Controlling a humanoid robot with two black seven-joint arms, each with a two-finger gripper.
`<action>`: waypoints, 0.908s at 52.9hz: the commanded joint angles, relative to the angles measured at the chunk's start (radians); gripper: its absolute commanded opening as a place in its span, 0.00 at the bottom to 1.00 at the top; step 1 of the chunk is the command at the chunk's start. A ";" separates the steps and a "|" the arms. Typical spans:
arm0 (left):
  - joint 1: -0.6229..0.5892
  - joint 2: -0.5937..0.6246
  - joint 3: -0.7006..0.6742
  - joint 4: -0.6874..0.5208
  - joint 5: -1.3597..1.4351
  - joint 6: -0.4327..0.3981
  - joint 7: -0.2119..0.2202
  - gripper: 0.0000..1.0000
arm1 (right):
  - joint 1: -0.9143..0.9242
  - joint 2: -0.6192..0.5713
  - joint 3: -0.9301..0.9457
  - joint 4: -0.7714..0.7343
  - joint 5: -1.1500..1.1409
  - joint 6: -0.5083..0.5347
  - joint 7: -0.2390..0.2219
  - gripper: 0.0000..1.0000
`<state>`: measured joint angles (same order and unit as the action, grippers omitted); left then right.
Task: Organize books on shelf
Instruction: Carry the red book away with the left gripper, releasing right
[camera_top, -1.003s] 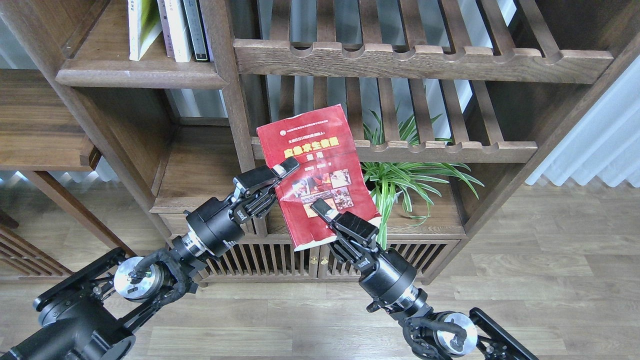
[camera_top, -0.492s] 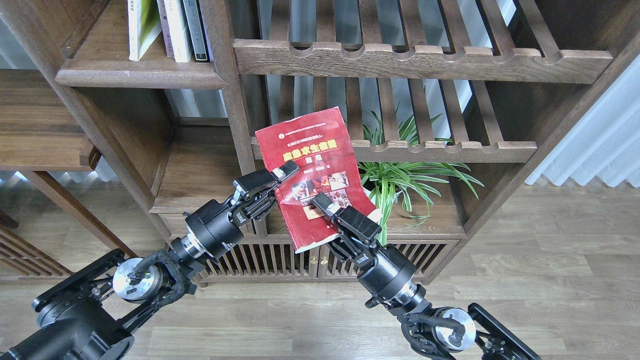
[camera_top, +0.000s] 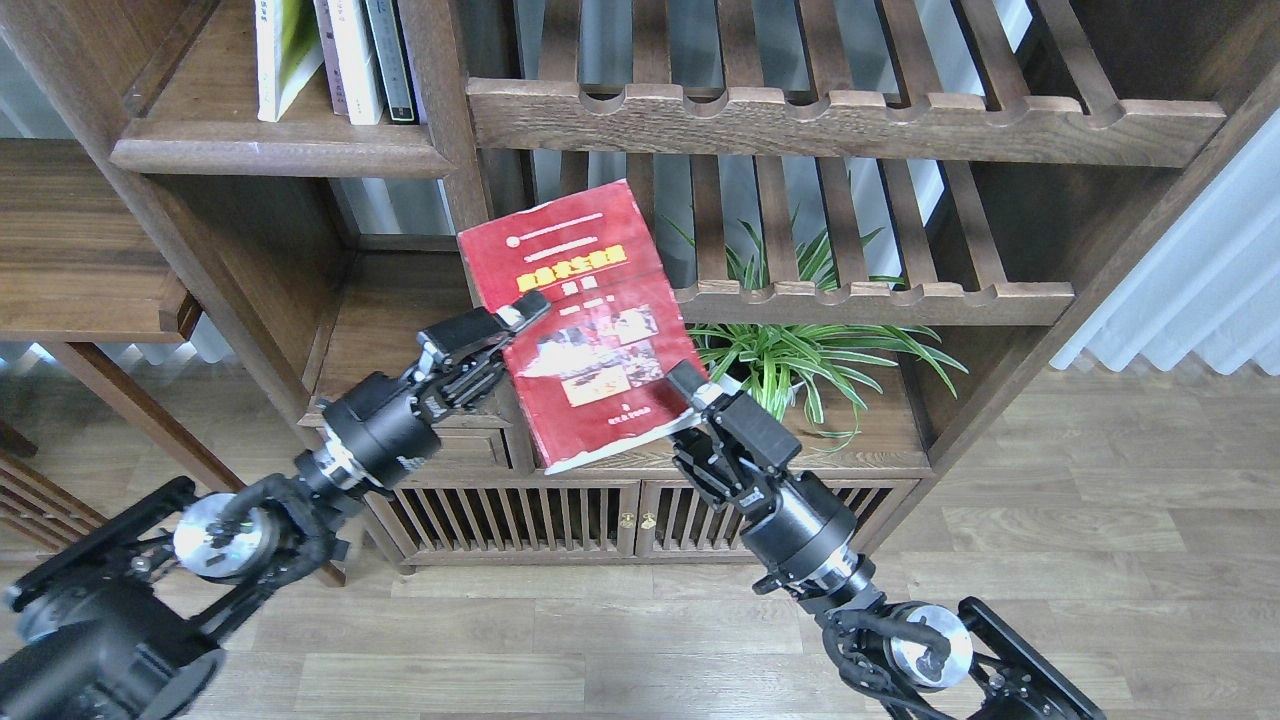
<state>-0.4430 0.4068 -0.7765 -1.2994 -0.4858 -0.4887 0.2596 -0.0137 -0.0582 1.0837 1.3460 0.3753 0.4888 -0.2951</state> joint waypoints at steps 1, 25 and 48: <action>0.000 0.043 0.002 -0.009 0.022 0.000 0.000 0.02 | 0.000 0.004 0.002 -0.001 0.000 0.000 0.001 0.83; -0.005 0.102 -0.118 -0.081 0.115 0.000 0.001 0.00 | -0.006 0.032 -0.002 -0.002 -0.001 0.000 0.001 0.83; -0.114 0.133 -0.351 -0.081 0.128 0.000 0.001 0.00 | -0.008 0.041 -0.013 -0.002 -0.013 0.000 0.001 0.83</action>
<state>-0.5288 0.5197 -1.0884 -1.3811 -0.3573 -0.4887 0.2613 -0.0222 -0.0223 1.0719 1.3437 0.3712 0.4888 -0.2945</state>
